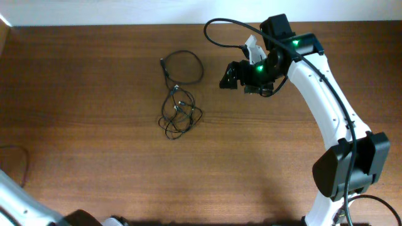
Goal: Untangle cables
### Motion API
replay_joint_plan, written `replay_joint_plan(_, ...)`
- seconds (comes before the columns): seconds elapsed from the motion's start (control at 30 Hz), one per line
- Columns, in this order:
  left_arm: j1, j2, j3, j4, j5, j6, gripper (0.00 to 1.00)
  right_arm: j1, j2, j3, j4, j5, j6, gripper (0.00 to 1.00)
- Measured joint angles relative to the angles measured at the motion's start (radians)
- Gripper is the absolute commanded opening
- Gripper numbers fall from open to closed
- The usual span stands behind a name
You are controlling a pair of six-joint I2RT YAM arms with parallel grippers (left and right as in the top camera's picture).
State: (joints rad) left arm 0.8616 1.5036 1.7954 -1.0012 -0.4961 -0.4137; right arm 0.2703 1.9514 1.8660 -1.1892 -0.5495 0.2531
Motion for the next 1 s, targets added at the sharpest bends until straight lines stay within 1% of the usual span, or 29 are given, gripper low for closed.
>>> replay_joint_plan(0.07,0.000,0.055,0.000,-0.021,0.042,-0.020,0.00,0.000,0.000,0.000,0.000,0.000,0.000,0.91)
replay_joint_plan(0.1,0.000,0.080,0.000,-0.024,0.052,-0.025,0.02,0.000,0.000,0.000,0.000,0.000,0.000,0.91)
replay_joint_plan(0.13,0.000,0.121,0.000,-0.024,0.064,-0.029,0.16,0.000,0.000,0.000,0.000,0.000,0.000,0.91)
replay_joint_plan(0.17,0.000,0.146,0.000,-0.024,0.072,-0.032,0.44,0.000,0.000,0.000,0.000,0.001,0.000,0.91)
replay_joint_plan(0.2,0.000,0.167,0.000,-0.024,0.076,-0.039,0.81,0.000,0.000,0.000,0.000,0.003,0.000,0.91)
replay_joint_plan(0.23,0.000,0.185,0.000,-0.024,0.078,-0.037,1.00,0.000,0.000,0.000,0.000,0.003,0.001,0.91)
replay_joint_plan(0.33,0.000,0.227,0.000,-0.020,0.079,-0.043,0.99,0.000,0.000,0.000,0.000,0.003,0.000,0.91)
replay_joint_plan(0.47,0.000,0.240,-0.001,0.003,0.079,-0.040,1.00,0.000,0.000,0.000,0.000,0.003,0.000,0.91)
replay_joint_plan(0.53,0.000,0.240,-0.001,0.007,0.088,-0.035,0.93,0.000,0.000,0.000,0.000,0.003,0.000,0.91)
replay_joint_plan(0.57,0.000,0.240,-0.001,0.016,0.120,-0.013,0.91,0.000,0.000,0.000,0.000,0.004,0.000,0.91)
replay_joint_plan(0.7,-0.005,0.230,-0.003,0.073,0.390,0.151,0.90,0.000,0.000,0.000,0.000,0.004,0.000,0.91)
replay_joint_plan(0.73,-0.020,0.206,-0.004,0.073,0.461,0.187,0.90,0.000,0.000,0.000,0.000,0.007,0.000,0.94)
replay_joint_plan(0.8,-0.079,0.115,-0.005,0.065,0.520,0.224,0.87,-0.005,0.000,0.000,0.005,0.014,-0.002,0.94)
replay_joint_plan(0.87,-0.177,0.007,-0.005,0.056,0.546,0.242,0.87,-0.026,0.000,0.000,0.008,0.015,-0.003,0.94)
replay_joint_plan(0.93,-0.320,-0.067,-0.003,0.016,0.566,0.251,0.86,-0.091,0.000,0.017,0.004,0.016,-0.023,0.94)
replay_joint_plan(1.0,-0.461,-0.061,-0.011,-0.002,0.576,0.261,0.85,-0.175,0.000,0.065,-0.041,0.020,-0.053,0.95)
